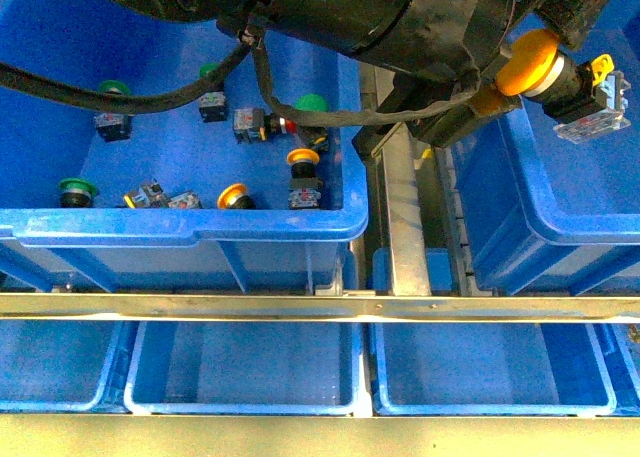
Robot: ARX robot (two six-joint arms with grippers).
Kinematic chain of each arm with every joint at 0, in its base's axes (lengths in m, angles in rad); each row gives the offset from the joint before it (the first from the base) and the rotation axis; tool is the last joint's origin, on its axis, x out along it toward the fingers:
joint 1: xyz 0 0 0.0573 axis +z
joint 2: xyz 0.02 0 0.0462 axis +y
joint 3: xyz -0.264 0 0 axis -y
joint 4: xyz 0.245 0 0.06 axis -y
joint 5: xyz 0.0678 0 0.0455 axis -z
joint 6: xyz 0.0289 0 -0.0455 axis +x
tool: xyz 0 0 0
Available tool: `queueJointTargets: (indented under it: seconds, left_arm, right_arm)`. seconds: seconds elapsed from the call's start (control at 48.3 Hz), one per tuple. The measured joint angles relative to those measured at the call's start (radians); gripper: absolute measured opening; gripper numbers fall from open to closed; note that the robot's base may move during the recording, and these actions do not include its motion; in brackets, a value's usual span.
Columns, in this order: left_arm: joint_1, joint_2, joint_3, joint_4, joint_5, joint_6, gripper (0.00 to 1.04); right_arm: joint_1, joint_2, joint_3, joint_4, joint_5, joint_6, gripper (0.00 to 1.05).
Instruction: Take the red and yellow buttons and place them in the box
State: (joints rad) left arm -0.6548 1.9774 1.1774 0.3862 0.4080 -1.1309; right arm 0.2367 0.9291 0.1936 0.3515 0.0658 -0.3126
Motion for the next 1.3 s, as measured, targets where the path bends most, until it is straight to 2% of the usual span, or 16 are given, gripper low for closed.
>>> queueJointTargets:
  seconds: [0.124,0.352,0.89,1.303]
  left_arm:
    - [0.004,0.0,-0.005,0.0,0.002,0.001,0.34]
    - [0.008,0.0,-0.01,0.0,0.003,0.004,0.34]
    - [0.004,0.0,-0.011,0.0,0.0,0.018,0.34]
    - [0.011,0.0,-0.011,-0.003,-0.016,0.019,0.34]
  right_arm:
    - [-0.007,0.15,0.047,0.117,-0.034,-0.055,0.99]
    - [-0.01,0.34,0.143,0.235,-0.103,-0.192,0.99]
    - [0.027,0.534,0.243,0.315,-0.212,-0.377,0.99]
    - [-0.027,0.631,0.296,0.351,-0.255,-0.44,0.99]
